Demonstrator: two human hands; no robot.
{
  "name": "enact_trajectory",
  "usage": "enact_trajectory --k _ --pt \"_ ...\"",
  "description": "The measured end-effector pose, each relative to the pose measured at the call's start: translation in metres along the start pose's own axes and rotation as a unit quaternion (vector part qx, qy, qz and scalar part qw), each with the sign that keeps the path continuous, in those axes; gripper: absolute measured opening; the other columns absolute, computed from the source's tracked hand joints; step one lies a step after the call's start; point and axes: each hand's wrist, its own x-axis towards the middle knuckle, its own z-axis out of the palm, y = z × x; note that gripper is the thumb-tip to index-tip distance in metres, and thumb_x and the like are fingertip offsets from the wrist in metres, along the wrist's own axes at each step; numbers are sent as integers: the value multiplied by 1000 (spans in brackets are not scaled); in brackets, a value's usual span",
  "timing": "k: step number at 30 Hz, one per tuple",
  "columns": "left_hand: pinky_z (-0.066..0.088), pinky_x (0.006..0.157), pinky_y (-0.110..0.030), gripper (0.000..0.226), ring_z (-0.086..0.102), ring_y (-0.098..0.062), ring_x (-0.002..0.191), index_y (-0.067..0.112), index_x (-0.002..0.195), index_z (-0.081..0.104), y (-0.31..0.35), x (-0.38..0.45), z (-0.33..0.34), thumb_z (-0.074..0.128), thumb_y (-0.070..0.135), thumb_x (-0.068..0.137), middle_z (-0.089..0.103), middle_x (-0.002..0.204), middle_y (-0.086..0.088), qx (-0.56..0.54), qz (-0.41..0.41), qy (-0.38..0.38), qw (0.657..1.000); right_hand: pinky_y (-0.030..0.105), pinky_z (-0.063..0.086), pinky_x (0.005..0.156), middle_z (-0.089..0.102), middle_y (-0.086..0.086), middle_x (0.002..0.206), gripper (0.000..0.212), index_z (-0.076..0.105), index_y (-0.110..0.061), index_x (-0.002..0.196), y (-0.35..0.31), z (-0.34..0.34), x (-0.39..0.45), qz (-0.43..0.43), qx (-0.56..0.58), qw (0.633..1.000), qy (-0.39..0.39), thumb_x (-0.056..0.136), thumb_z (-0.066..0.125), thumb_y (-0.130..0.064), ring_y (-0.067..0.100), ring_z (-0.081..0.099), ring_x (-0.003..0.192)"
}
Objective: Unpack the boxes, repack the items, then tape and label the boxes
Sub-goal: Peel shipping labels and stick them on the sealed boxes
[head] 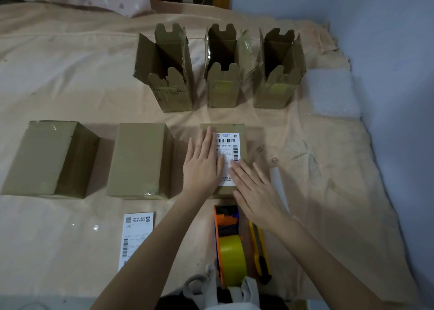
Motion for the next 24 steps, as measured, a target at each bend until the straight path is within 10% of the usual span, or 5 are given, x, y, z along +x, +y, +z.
enact_trajectory --k 4,24 --pt "15 116 -43 56 22 -25 144 4 144 35 9 -19 1 16 36 102 31 152 -12 23 116 -21 993 44 23 114 29 8 155 54 32 -7 146 -3 2 0 61 31 998 18 105 10 -33 19 19 145" --pt "34 109 -41 51 47 -28 131 3 131 55 14 -26 -19 30 31 97 54 136 -14 -3 76 -18 997 42 37 111 53 12 138 43 59 -4 127 -26 -6 -5 21 40 998 54 93 37 -20 22 44 134"
